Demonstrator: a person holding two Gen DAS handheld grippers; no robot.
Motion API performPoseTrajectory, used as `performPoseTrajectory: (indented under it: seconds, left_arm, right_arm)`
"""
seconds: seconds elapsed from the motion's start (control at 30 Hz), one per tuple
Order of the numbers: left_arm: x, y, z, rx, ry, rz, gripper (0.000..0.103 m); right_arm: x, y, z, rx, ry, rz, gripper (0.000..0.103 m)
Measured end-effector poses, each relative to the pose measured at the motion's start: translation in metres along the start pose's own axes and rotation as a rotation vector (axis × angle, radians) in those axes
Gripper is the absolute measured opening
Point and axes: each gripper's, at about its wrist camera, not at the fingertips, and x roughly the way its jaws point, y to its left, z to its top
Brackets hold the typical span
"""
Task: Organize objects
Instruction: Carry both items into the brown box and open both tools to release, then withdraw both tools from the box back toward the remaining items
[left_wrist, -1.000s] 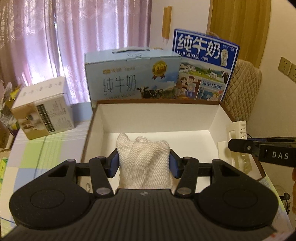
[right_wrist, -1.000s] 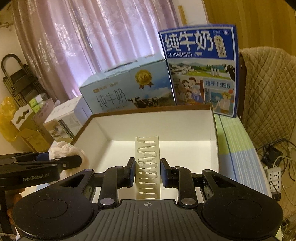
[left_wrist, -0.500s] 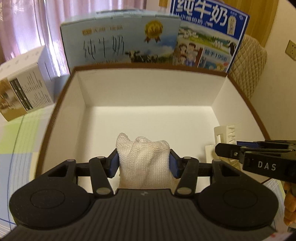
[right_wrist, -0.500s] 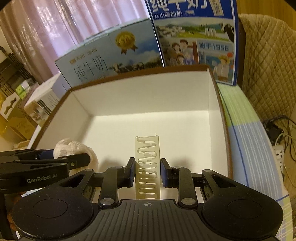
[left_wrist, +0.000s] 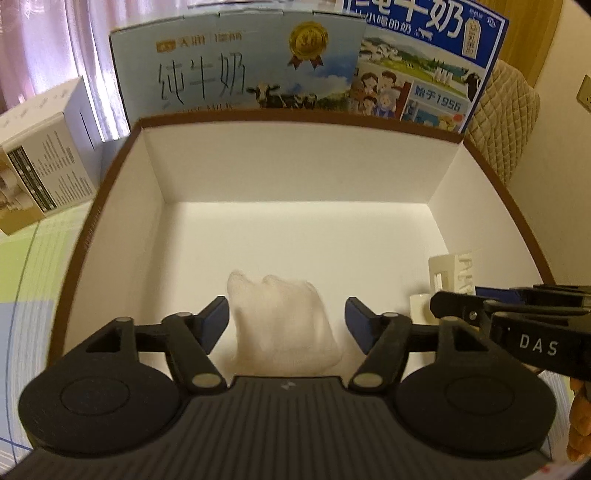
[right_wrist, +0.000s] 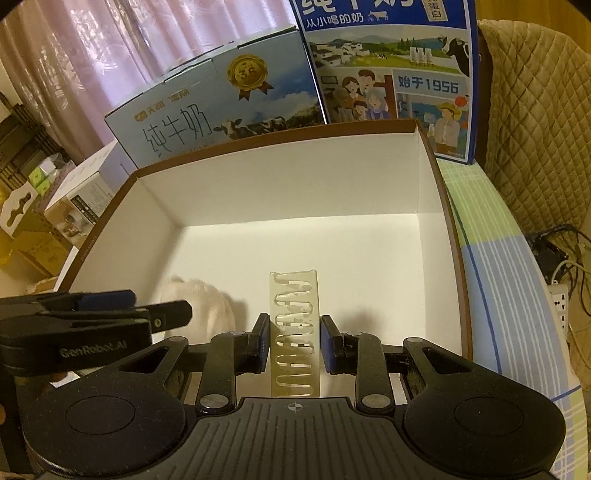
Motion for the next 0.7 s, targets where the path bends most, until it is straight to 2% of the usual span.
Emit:
performPoseTrajectory:
  seconds: [0.13,0.2,0.33,0.4,0.47,0.7]
  left_arm:
    - [-0.009,0.004,0.004,-0.001,-0.020,0.005,0.074]
    - [-0.015,0.007,0.004,0.001,-0.031,0.014,0.079]
    - [-0.025,0.015,0.003,-0.014,-0.038,0.020,0.083]
    - [-0.029,0.018,0.002,-0.019,-0.040,0.028,0.088]
    - [-0.036,0.021,0.000,-0.020,-0.049,0.035,0.091]
    - [-0.060,0.024,-0.006,-0.041,-0.081,0.048,0.101]
  right_arm:
    - [-0.001,0.003,0.002,-0.002,-0.001,0.011,0.025]
    - [-0.001,0.005,0.002,0.000,-0.005,0.019,0.025]
    - [-0.002,0.006,0.005,0.027,-0.016,0.061,0.027]
    - [-0.004,0.008,0.006,0.033,-0.031,0.066,0.037]
    - [-0.007,0.009,0.008,0.035,-0.045,0.066,0.053]
    - [-0.028,0.012,0.004,0.015,-0.104,0.053,0.063]
